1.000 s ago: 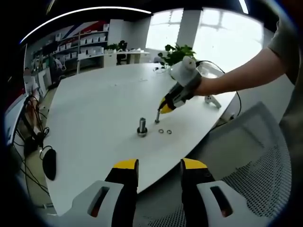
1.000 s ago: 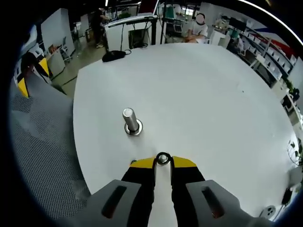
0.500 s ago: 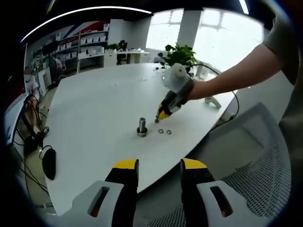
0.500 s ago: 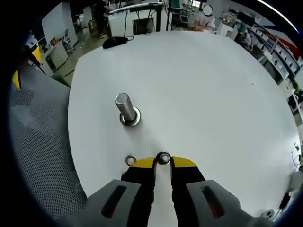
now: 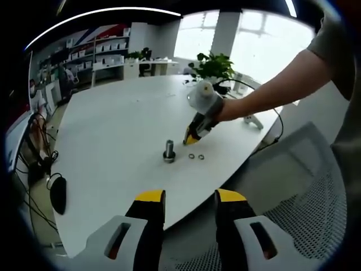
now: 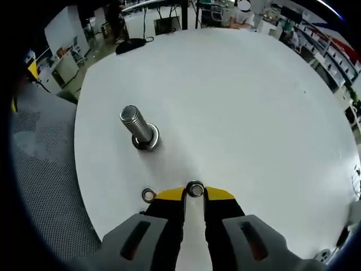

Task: Place the washer onto the threaded stud by aligning its center hole with the stud, sliding it down to the base, and recovering from edge contact or off-axis alignment until the washer reaches the visible bottom stop.

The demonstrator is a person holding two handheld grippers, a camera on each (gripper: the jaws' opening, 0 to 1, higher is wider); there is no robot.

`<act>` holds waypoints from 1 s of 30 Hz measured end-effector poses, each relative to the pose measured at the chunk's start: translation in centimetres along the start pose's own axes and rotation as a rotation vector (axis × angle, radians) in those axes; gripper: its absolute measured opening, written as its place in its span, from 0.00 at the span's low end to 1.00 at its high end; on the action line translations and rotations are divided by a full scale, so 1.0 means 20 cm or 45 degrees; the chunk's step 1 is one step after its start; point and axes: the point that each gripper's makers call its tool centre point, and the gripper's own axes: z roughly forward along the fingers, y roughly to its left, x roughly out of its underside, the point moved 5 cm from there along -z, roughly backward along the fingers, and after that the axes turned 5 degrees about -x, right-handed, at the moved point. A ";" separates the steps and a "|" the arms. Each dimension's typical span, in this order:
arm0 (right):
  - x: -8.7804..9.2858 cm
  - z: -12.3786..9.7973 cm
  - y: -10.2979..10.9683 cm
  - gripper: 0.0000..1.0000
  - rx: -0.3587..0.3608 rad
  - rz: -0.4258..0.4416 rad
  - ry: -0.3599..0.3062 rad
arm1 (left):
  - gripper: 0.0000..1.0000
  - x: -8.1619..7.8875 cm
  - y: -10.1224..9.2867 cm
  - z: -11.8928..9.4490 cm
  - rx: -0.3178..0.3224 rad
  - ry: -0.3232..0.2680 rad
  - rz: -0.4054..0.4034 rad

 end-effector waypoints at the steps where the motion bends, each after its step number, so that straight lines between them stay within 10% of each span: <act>1: 0.00 0.00 0.00 0.15 0.001 0.000 -0.002 | 0.33 0.00 0.00 0.00 0.000 0.000 0.000; 13: 0.10 -0.04 0.02 0.23 0.018 0.059 0.006 | 0.33 0.00 0.00 0.00 -0.008 -0.007 -0.001; 30: 0.18 -0.05 0.29 0.25 -0.136 -0.052 0.060 | 0.33 0.00 0.00 0.00 -0.013 -0.003 0.009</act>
